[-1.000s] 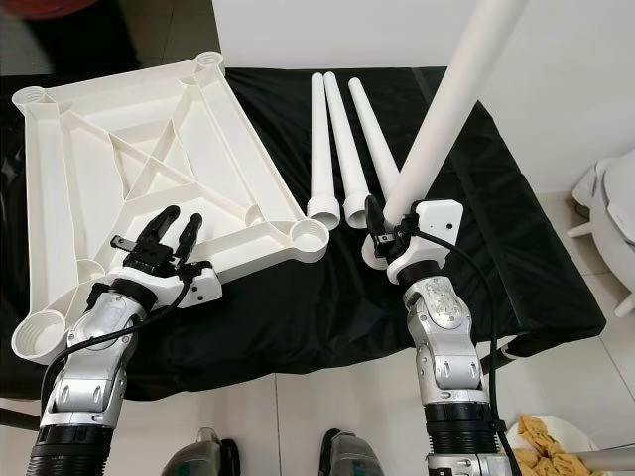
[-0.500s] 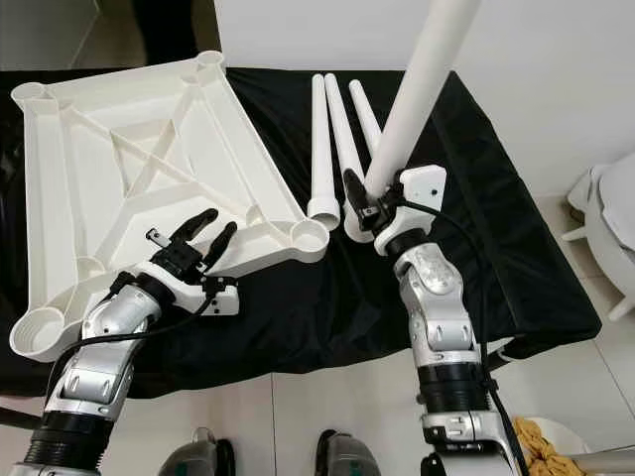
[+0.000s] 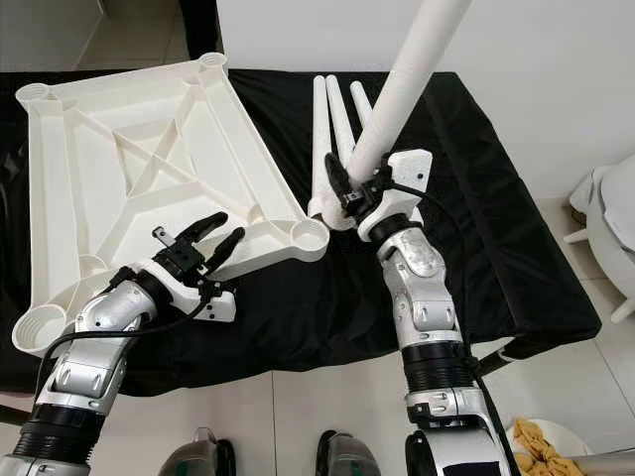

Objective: Building children table

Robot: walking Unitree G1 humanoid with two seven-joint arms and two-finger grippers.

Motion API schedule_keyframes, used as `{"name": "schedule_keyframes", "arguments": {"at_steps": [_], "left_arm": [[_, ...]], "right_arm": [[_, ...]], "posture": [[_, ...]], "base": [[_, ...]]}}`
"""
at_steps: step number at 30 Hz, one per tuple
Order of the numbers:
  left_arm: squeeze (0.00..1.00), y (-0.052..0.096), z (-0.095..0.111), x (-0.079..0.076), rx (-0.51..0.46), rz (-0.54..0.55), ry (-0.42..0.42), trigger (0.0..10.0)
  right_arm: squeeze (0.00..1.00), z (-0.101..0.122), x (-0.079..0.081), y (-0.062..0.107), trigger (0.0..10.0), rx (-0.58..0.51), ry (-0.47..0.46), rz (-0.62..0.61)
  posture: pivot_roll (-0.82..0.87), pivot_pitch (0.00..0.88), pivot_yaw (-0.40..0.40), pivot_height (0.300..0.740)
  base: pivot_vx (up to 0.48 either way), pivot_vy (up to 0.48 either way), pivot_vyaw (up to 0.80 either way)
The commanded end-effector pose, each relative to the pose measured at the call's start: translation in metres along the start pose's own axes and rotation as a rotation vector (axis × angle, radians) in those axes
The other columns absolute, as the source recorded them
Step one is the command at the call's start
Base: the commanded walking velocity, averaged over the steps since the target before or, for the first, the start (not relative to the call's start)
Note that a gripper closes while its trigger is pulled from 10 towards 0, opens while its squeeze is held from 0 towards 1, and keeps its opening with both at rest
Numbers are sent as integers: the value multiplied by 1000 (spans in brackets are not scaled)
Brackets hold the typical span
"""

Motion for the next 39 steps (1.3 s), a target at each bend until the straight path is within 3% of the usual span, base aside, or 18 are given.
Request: {"name": "schedule_keyframes", "arguments": {"at_steps": [1, 15, 32, 39], "left_arm": [[0, 2, -5, -4, 19, -20, 43, 10000], [0, 3, 2, -1, 10, -55, 108, 10000], [0, 0, 9, -3, -4, -76, 126, 10000], [0, 2, 9, -6, 2, -82, 135, 10000]], "right_arm": [[0, -3, 3, -2, 10000, 11, -37, 23], [0, -13, -3, 0, 10000, 65, -111, 33], [0, 10, 14, -8, 10000, 10, -178, 164], [0, -1, 12, 1, 10000, 76, -187, 178]], "posture": [[10, 125, 1, 740], [11, 134, 2, 740], [9, 129, -14, 740], [10, 125, -22, 740]], "base": [[0, 0, 0], [0, 0, 0], [0, 0, 0], [0, 0, 0]]}}
Point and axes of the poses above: a point about 5 cm out from each wrist's last joint towards the gripper, its own y axis pointing back from the gripper into the wrist, its own z axis along the axis of the wrist's last joint, x = y × z, the point moved 5 cm from there along -y, pointing out of the wrist towards the gripper, and after that the axes turned 1 degree about y, right-handed, at the moved point
